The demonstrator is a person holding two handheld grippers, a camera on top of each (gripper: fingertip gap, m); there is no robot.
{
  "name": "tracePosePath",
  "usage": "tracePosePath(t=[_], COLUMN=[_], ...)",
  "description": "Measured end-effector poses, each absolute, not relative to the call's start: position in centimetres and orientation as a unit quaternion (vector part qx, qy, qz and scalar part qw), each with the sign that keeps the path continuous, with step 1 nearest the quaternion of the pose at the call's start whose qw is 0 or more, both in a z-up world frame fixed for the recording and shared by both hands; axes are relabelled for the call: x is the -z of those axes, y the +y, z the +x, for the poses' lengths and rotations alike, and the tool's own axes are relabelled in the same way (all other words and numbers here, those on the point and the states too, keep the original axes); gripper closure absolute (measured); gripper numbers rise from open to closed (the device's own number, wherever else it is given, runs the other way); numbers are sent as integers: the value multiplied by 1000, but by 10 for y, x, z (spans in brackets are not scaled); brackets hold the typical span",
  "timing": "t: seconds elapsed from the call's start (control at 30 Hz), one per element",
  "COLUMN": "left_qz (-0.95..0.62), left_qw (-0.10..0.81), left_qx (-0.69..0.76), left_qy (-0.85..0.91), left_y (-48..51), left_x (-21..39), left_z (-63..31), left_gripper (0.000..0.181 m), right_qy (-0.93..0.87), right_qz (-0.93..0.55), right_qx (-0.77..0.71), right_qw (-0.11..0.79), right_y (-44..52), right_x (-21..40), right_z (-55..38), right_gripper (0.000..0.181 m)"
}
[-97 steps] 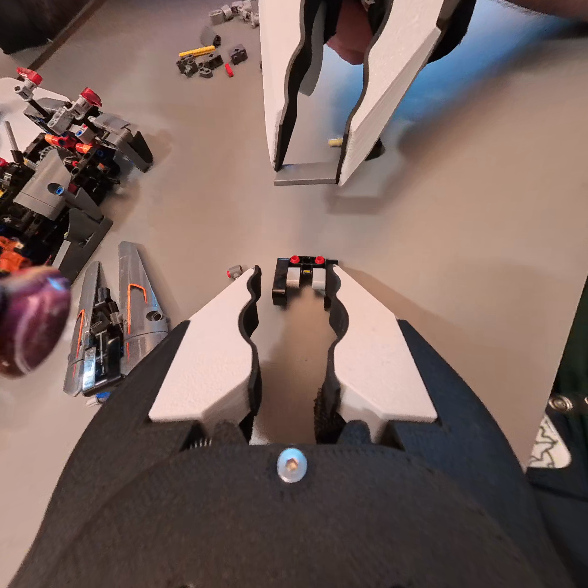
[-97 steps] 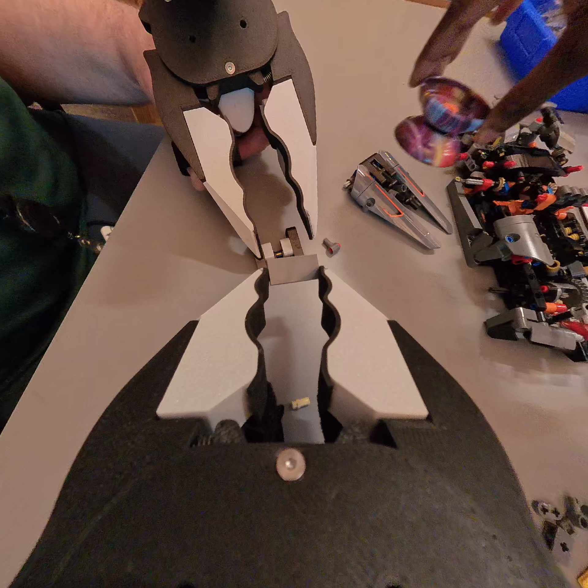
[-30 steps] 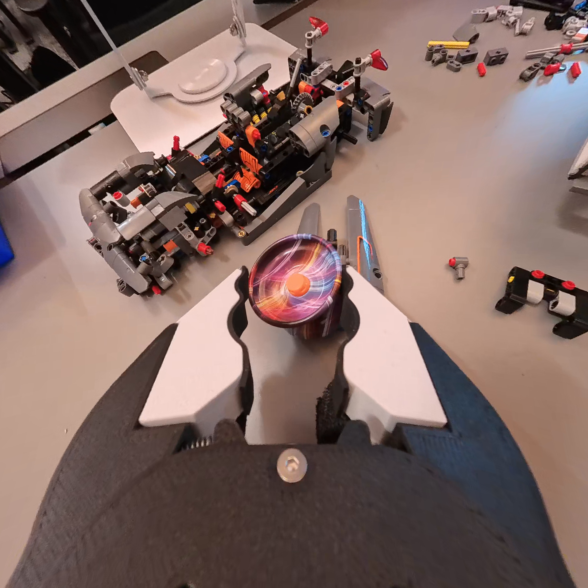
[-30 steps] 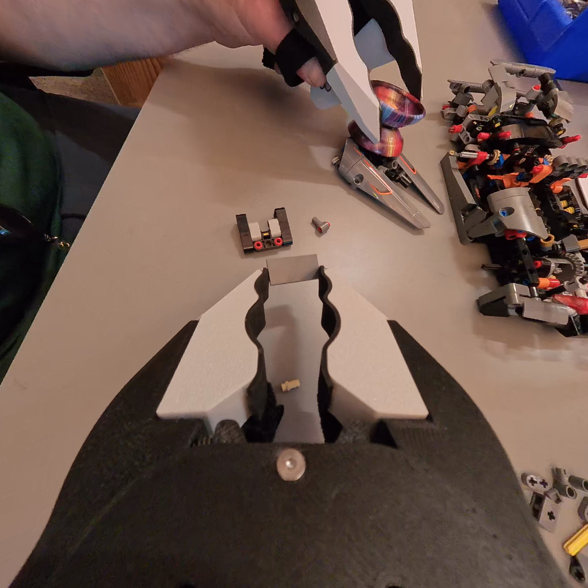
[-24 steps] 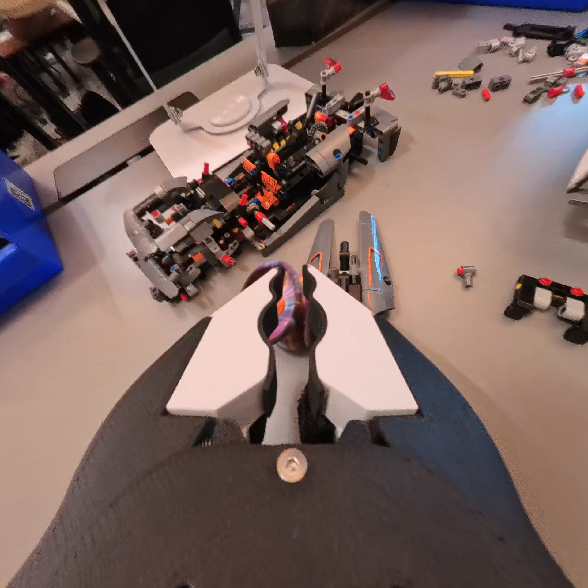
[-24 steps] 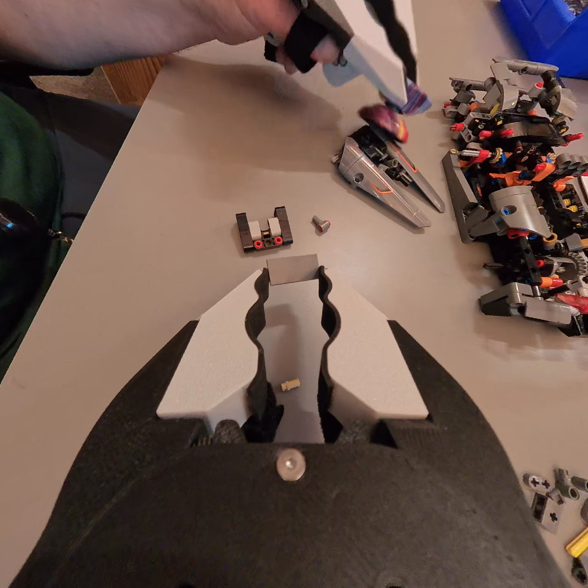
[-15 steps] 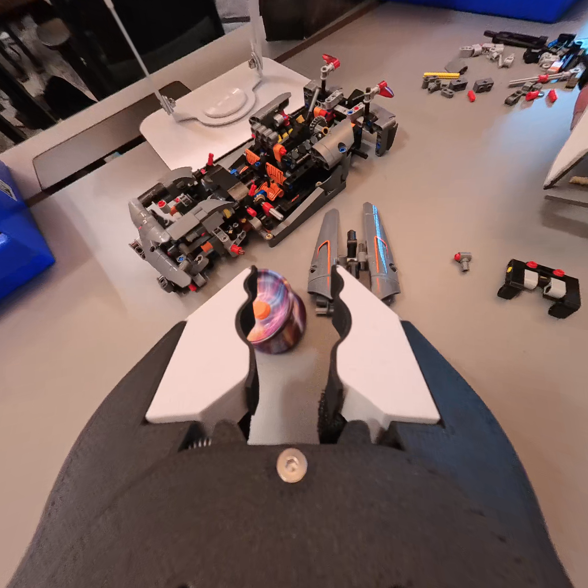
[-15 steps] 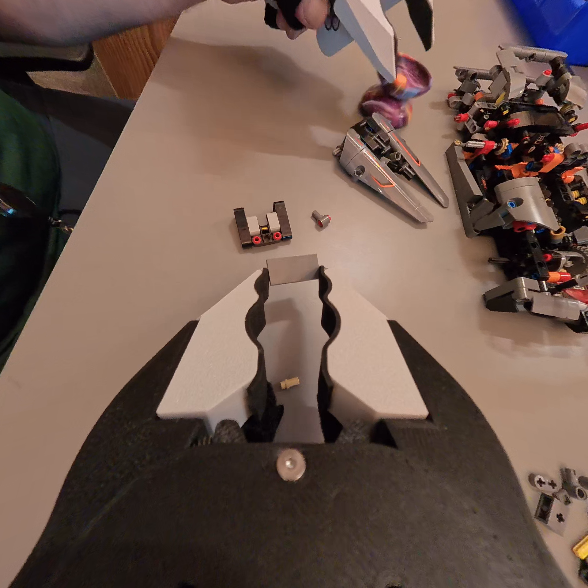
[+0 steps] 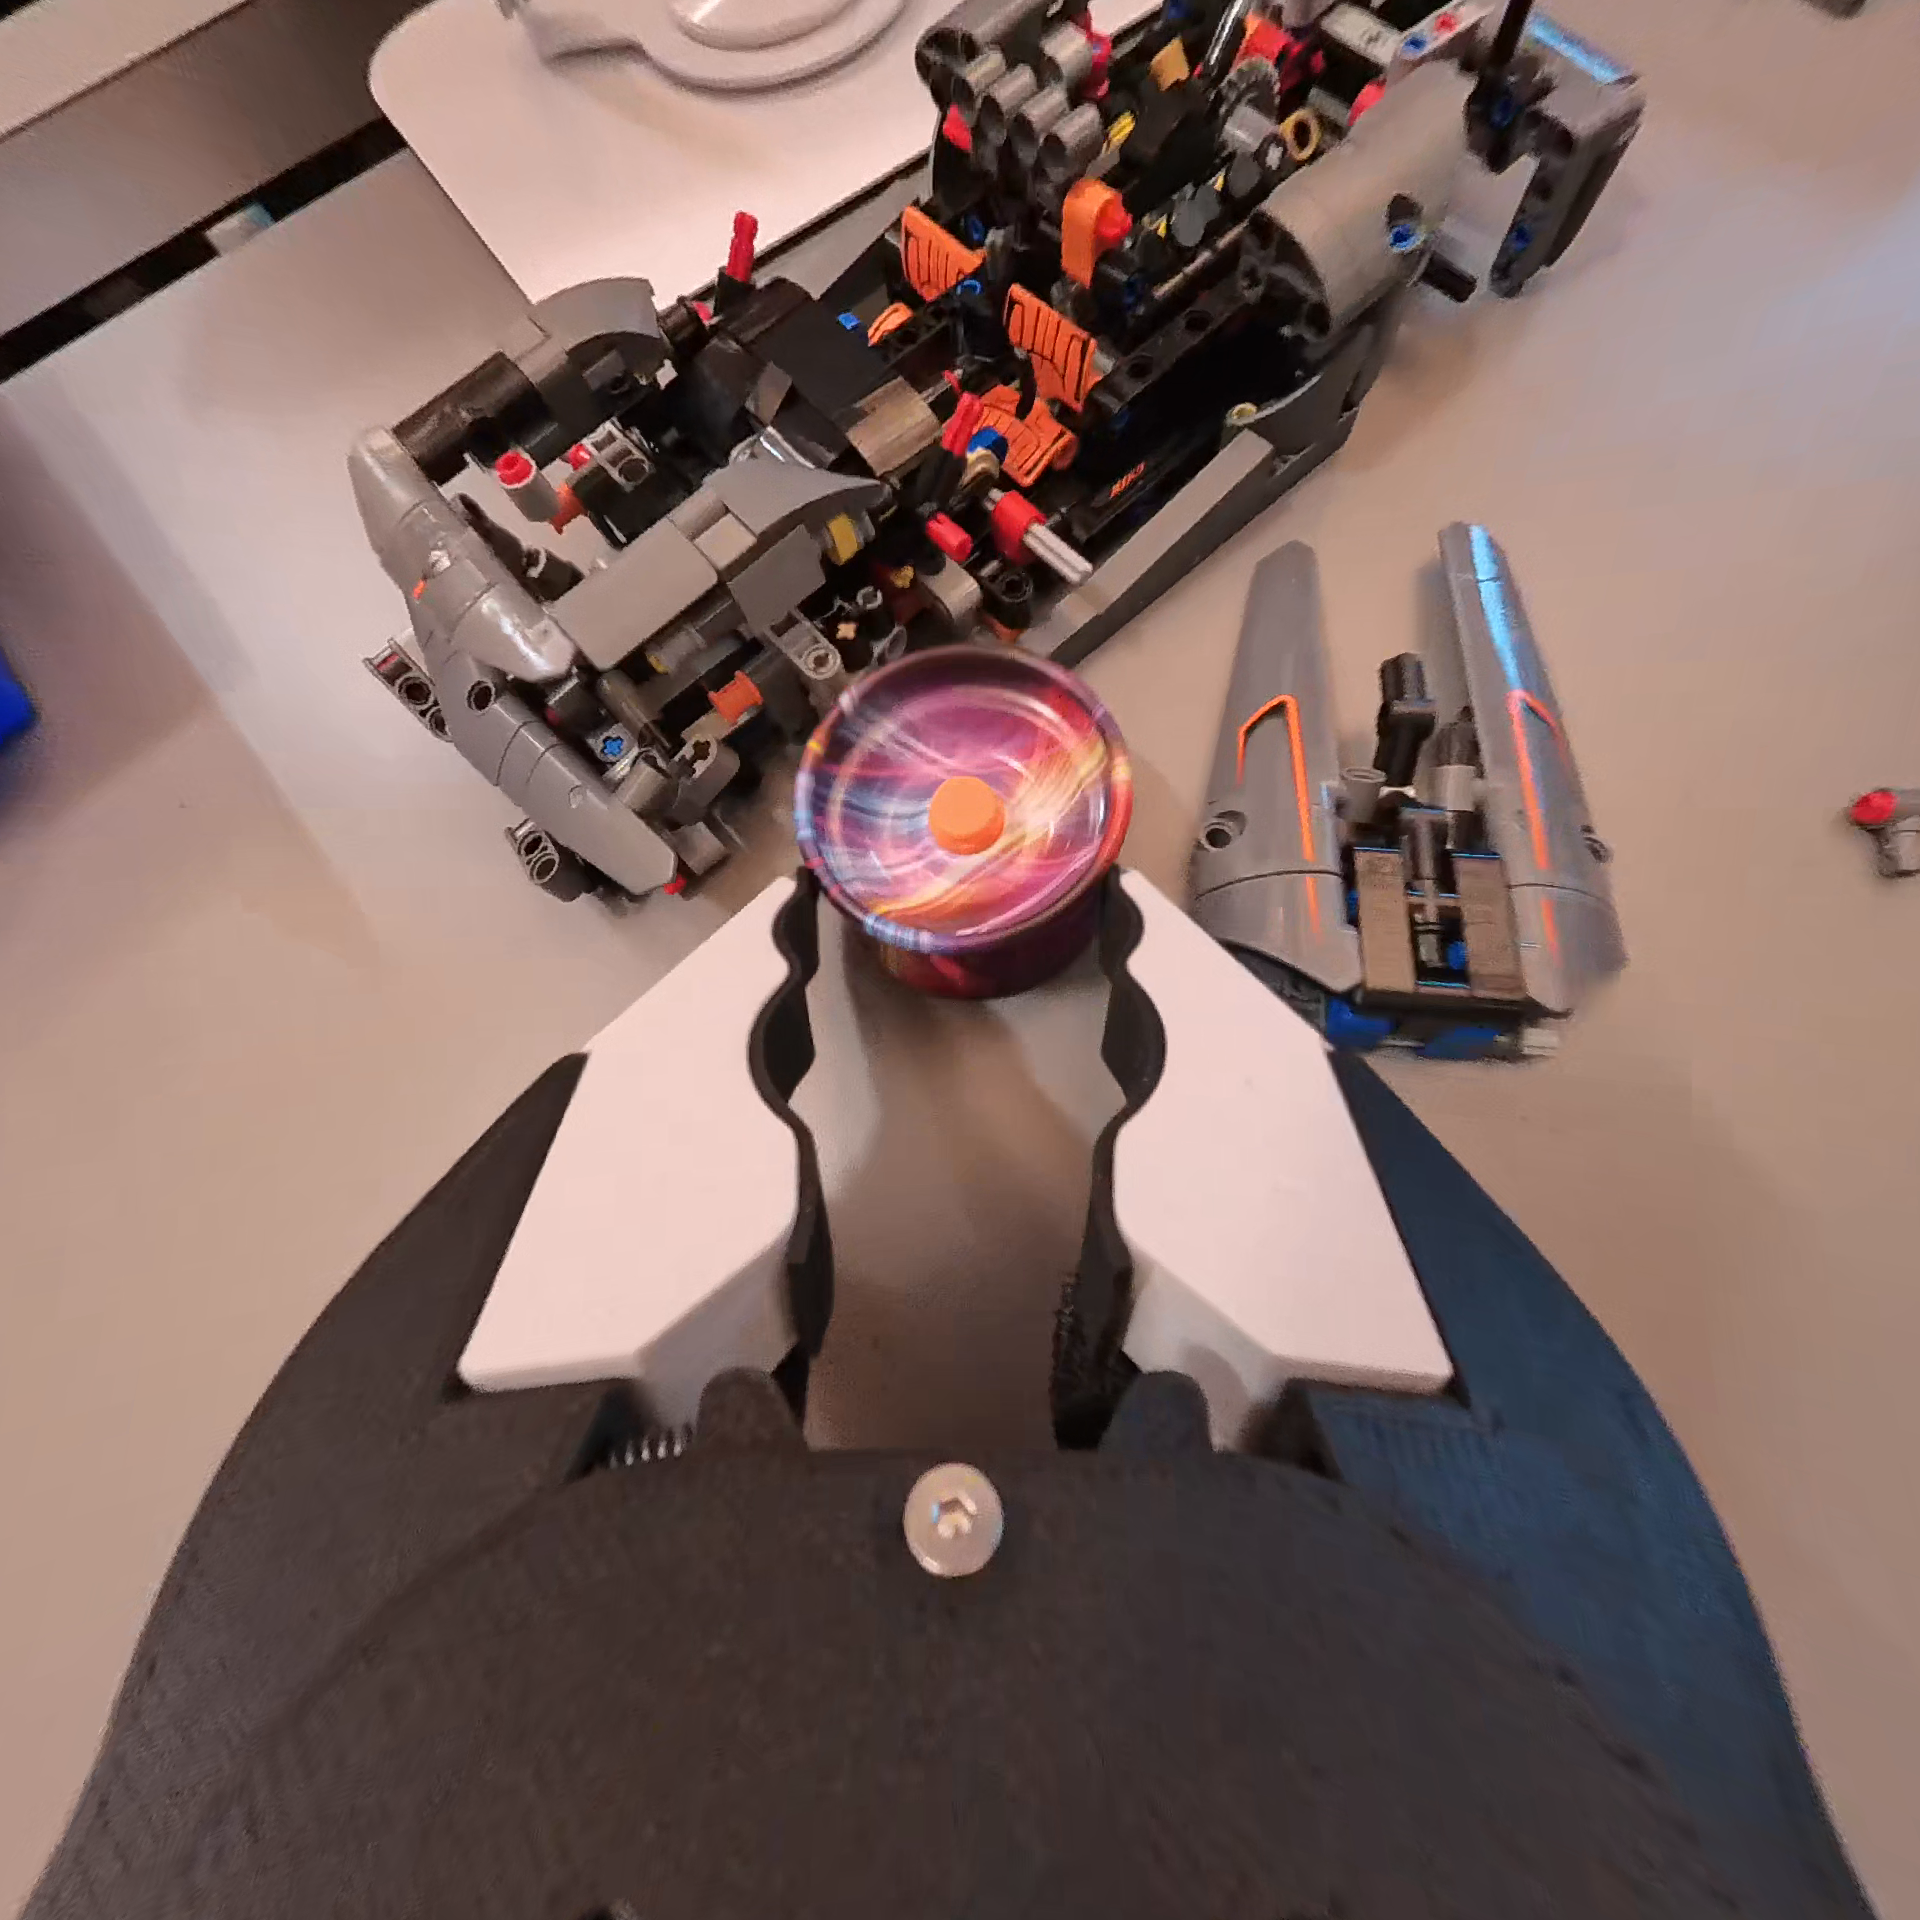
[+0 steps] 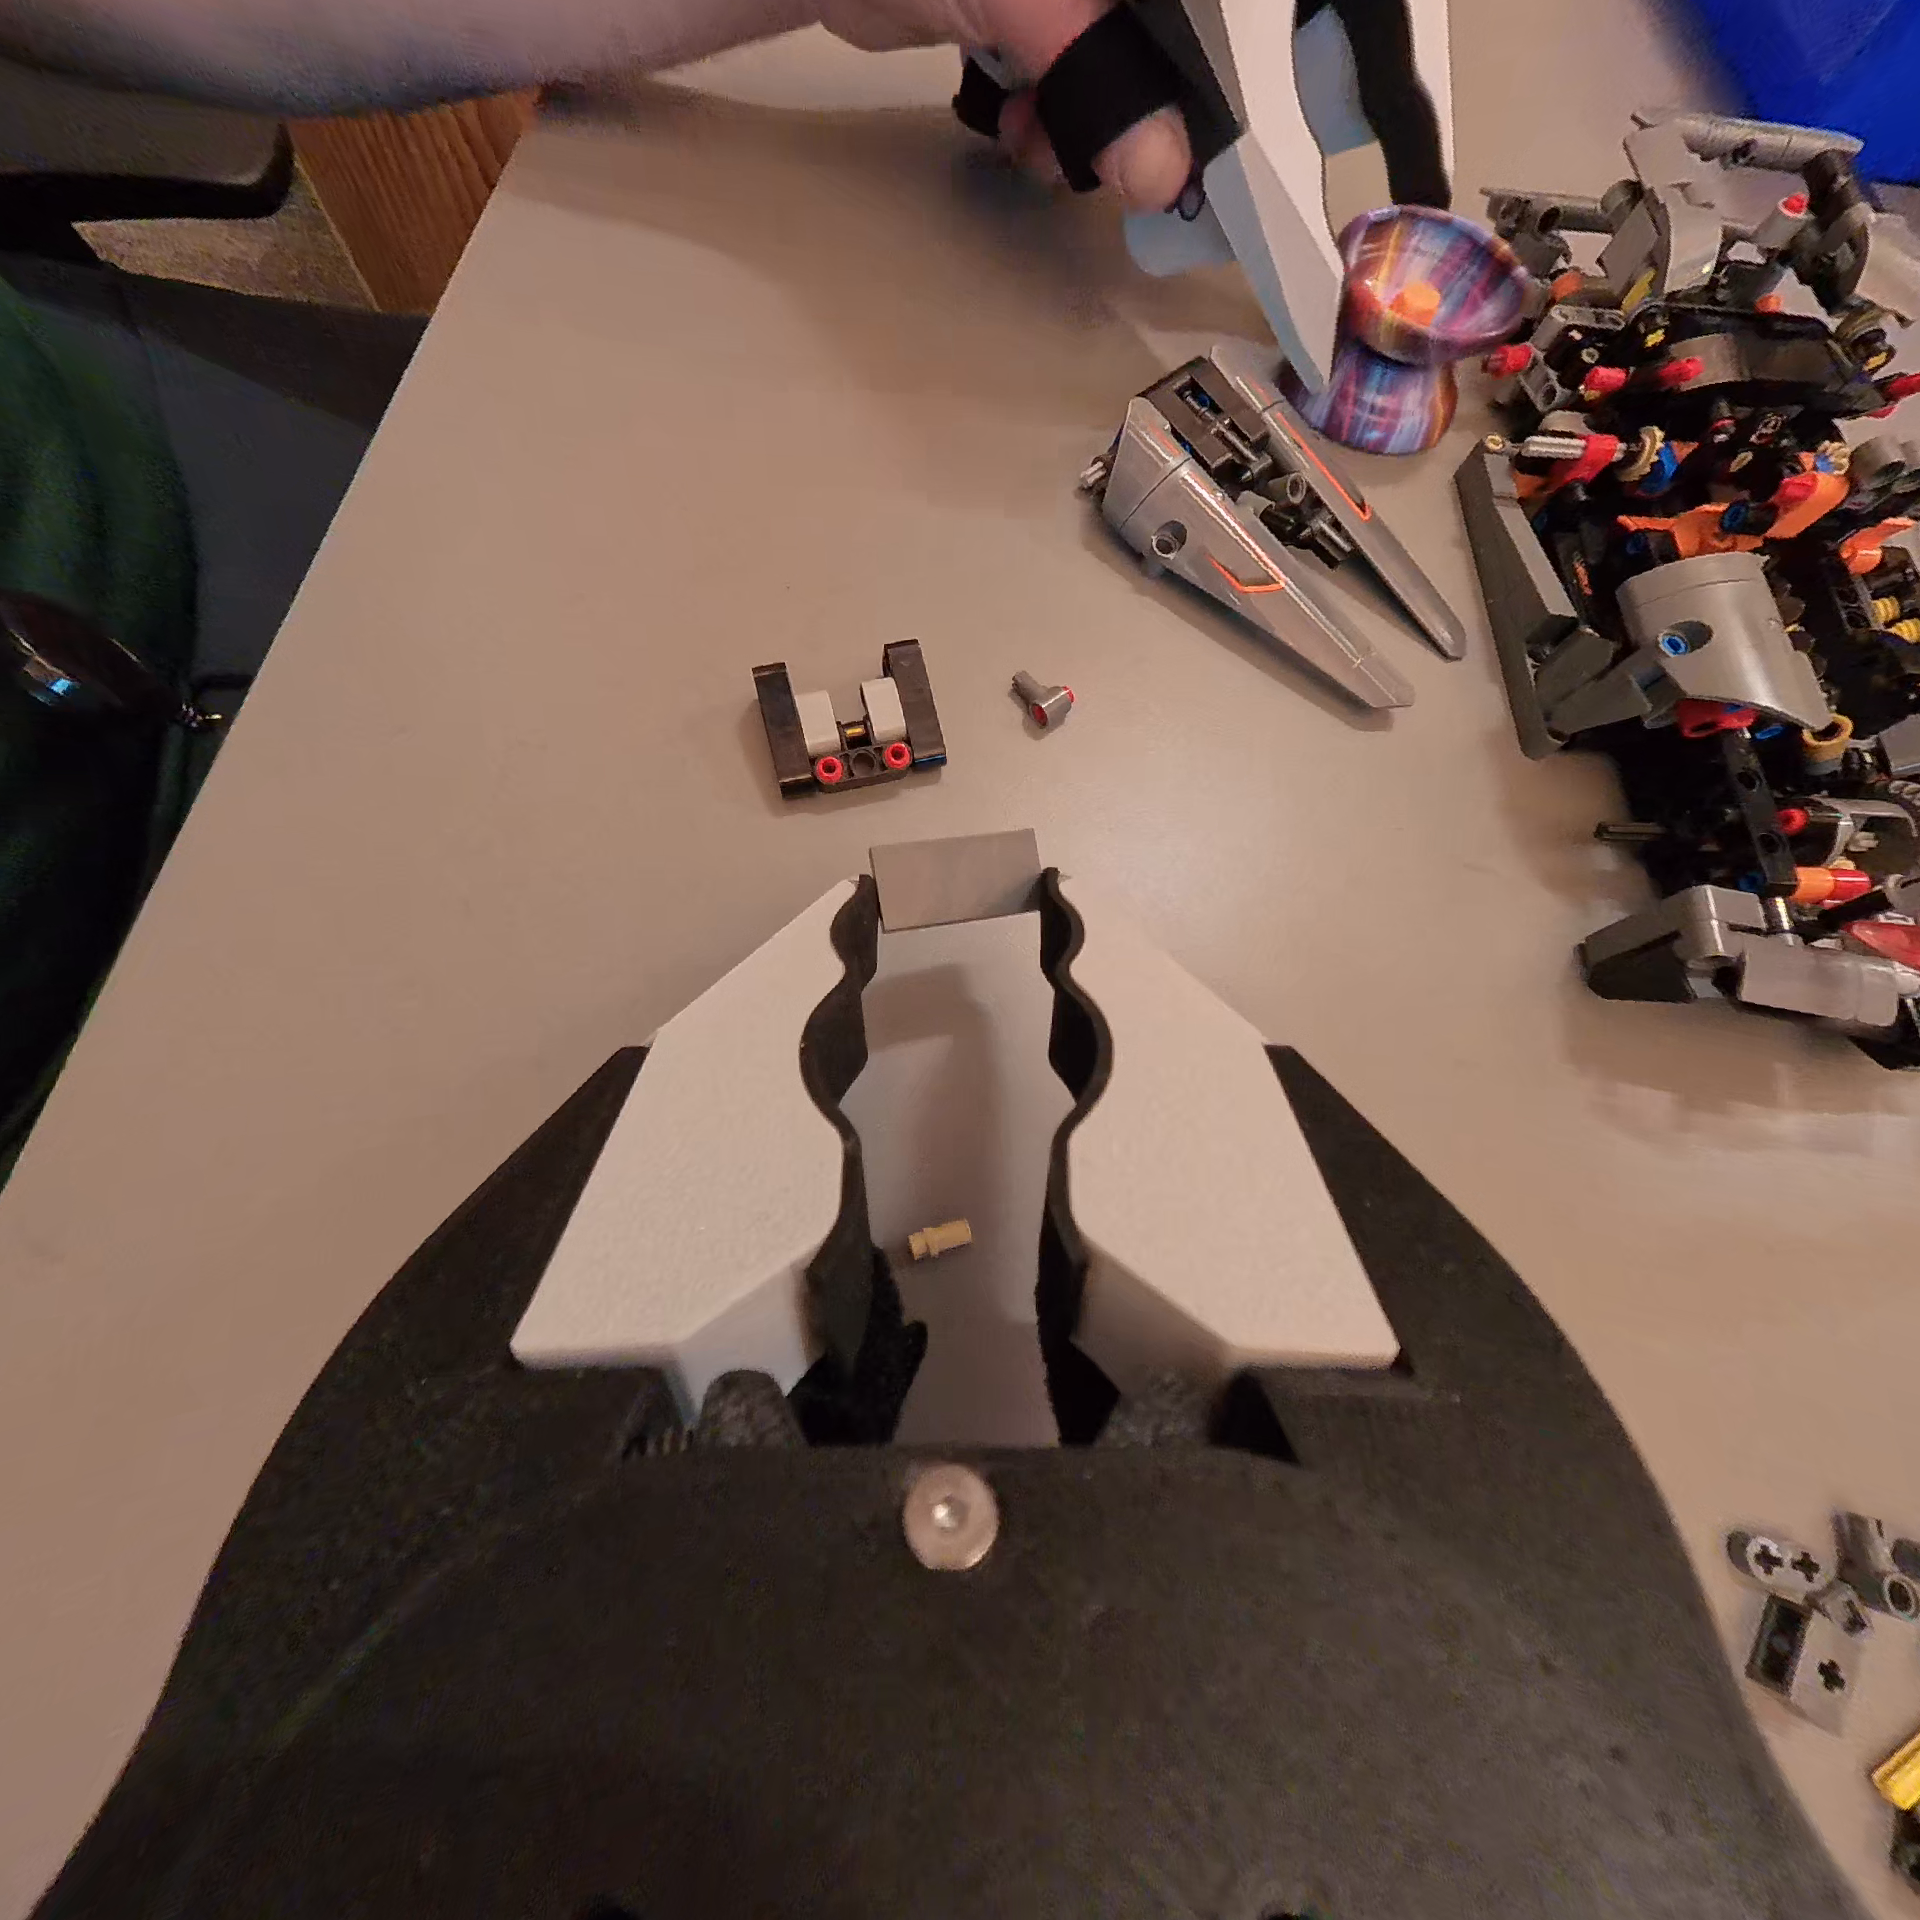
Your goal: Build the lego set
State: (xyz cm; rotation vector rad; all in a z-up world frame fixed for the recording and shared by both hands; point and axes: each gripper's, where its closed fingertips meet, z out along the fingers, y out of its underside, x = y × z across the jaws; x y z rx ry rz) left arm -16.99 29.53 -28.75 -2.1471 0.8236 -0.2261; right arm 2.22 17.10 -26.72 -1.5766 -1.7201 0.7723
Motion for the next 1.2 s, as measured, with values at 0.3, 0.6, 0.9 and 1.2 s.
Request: tracePosePath(t=[0.3,0.6,0.9,1.2], left_qz=[-845,-841,-833,-823], left_qw=[409,405,427,472], left_qx=[82,64,55,62], left_qy=[336,353,348,309], left_y=[312,317,313,298], left_x=[285,288,277,232], left_z=[-157,-152,-160,-198], left_gripper=[116,119,119,119], right_qy=[-663,-663,-664,-659], right_qz=[-604,-605,-604,-608], right_qx=[-295,-293,-292,-299], right_qw=[331,330,330,328], right_y=[169,170,169,171], right_x=[269,270,270,273], right_z=[22,22,22,22], right_gripper=[152,152,152,152])
